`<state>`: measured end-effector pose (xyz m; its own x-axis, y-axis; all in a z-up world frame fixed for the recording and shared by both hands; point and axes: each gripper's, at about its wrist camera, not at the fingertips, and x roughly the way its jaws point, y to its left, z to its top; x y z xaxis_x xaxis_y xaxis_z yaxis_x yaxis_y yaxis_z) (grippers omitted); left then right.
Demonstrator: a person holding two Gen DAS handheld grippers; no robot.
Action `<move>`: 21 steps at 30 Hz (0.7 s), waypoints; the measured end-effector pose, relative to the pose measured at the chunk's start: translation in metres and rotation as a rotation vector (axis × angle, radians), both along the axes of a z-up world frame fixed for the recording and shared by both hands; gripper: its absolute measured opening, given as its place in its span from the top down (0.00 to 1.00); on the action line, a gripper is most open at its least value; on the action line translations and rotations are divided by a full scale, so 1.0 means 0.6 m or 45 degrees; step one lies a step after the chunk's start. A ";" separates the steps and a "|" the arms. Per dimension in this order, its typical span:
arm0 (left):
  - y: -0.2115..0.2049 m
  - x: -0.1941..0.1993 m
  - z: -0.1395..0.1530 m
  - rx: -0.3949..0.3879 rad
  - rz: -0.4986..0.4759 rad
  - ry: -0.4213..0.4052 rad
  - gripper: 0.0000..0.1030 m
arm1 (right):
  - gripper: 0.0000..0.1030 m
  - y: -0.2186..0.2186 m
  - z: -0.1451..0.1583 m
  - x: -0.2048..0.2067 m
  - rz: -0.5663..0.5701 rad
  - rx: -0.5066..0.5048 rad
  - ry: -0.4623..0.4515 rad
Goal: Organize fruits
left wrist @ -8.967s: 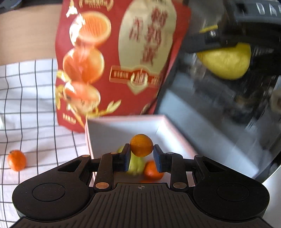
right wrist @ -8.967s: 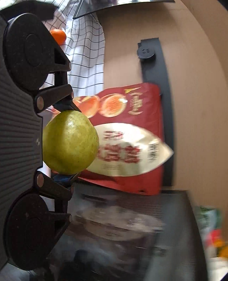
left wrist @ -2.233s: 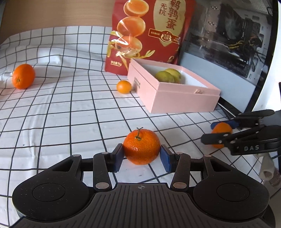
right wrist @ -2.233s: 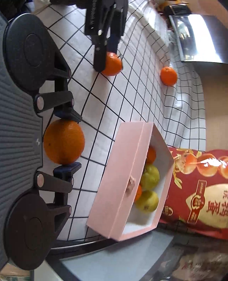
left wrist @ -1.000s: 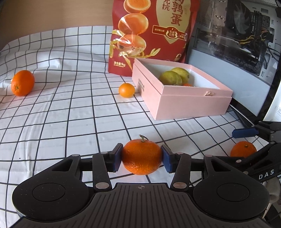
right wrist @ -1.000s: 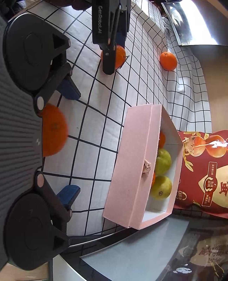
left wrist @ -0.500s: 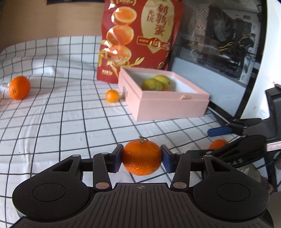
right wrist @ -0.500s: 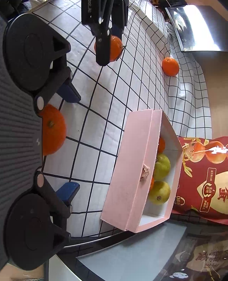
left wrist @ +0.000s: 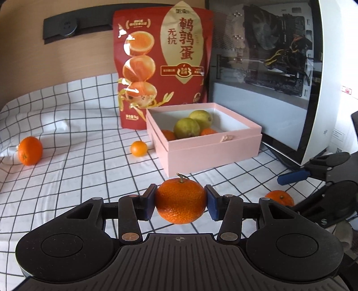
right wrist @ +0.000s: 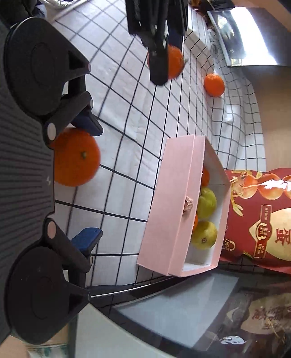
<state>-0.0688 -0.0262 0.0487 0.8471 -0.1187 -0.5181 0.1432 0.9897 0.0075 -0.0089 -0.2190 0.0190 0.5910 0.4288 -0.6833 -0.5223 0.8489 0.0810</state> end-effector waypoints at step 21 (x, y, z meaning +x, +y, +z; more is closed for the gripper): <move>0.127 -0.036 -0.036 -0.257 0.161 0.139 0.50 | 0.47 -0.003 -0.003 -0.043 0.070 0.016 -0.052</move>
<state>-0.0907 0.0501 0.0271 0.8020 -0.1258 -0.5839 0.0074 0.9796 -0.2009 -0.0349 -0.2208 0.0169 0.5934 0.4697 -0.6536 -0.5713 0.8178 0.0691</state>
